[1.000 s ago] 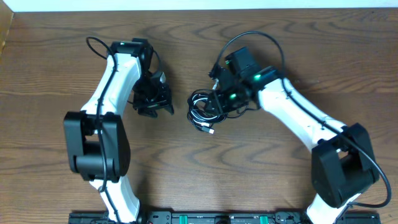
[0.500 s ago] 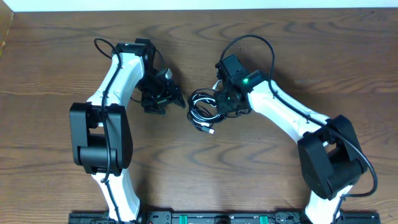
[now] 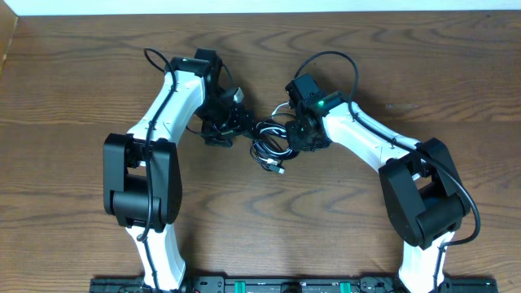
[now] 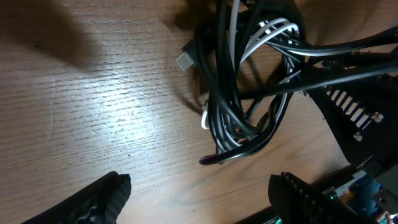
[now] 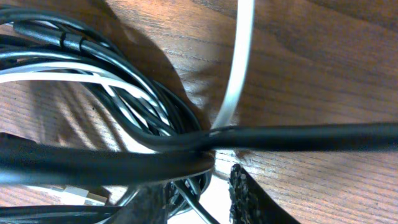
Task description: Untangle cables
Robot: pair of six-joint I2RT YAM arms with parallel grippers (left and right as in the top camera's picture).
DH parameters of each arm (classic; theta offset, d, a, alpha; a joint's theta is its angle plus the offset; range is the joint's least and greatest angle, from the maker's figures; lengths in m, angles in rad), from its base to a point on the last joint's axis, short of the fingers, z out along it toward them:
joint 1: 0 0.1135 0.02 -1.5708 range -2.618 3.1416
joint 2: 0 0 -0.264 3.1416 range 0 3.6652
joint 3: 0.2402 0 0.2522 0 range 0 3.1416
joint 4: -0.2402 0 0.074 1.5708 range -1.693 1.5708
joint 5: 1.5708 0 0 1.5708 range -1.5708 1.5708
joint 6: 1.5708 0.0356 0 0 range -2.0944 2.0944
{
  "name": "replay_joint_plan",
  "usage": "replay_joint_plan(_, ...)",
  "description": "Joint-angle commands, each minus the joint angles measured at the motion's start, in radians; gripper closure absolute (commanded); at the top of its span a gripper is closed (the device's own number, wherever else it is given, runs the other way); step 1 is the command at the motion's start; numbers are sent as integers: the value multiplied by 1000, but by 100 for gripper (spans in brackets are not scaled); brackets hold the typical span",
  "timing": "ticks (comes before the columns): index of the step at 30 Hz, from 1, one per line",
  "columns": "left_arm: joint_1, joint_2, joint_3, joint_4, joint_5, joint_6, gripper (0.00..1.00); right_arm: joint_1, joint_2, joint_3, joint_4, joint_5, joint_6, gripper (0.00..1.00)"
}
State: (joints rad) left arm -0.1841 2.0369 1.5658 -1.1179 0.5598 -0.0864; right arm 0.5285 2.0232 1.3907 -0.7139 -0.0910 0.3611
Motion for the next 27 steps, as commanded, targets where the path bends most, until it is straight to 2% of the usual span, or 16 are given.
replay_joint_plan(1, -13, 2, 1, -2, 13, -6, 23, -6, 27, 8, -4, 29, 5, 79)
replay_joint_plan(3, -19, 2, 1, -2, 12, -12, 28, -6, 27, 8, -1, 28, 6, 85)
replay_joint_plan(9, -32, 2, 1, 9, 13, -51, 28, -26, 27, 8, 16, -9, 10, 94)
replay_joint_plan(12, -37, 2, 1, 40, 12, -113, 28, -51, 27, 8, 34, -79, 8, 99)
replay_joint_plan(19, -38, 2, 1, 145, 13, -288, 28, -97, 27, 8, 24, -141, -11, 99)
replay_joint_plan(21, -38, 2, 1, 147, 13, -293, 29, -105, 27, 8, 21, -141, -18, 99)
replay_joint_plan(23, -38, 2, 1, 130, 13, -293, 35, -116, 27, 8, 22, -141, -18, 99)
replay_joint_plan(27, -42, 2, 0, 87, 4, -292, 37, -124, 27, 8, 22, -159, -26, 99)
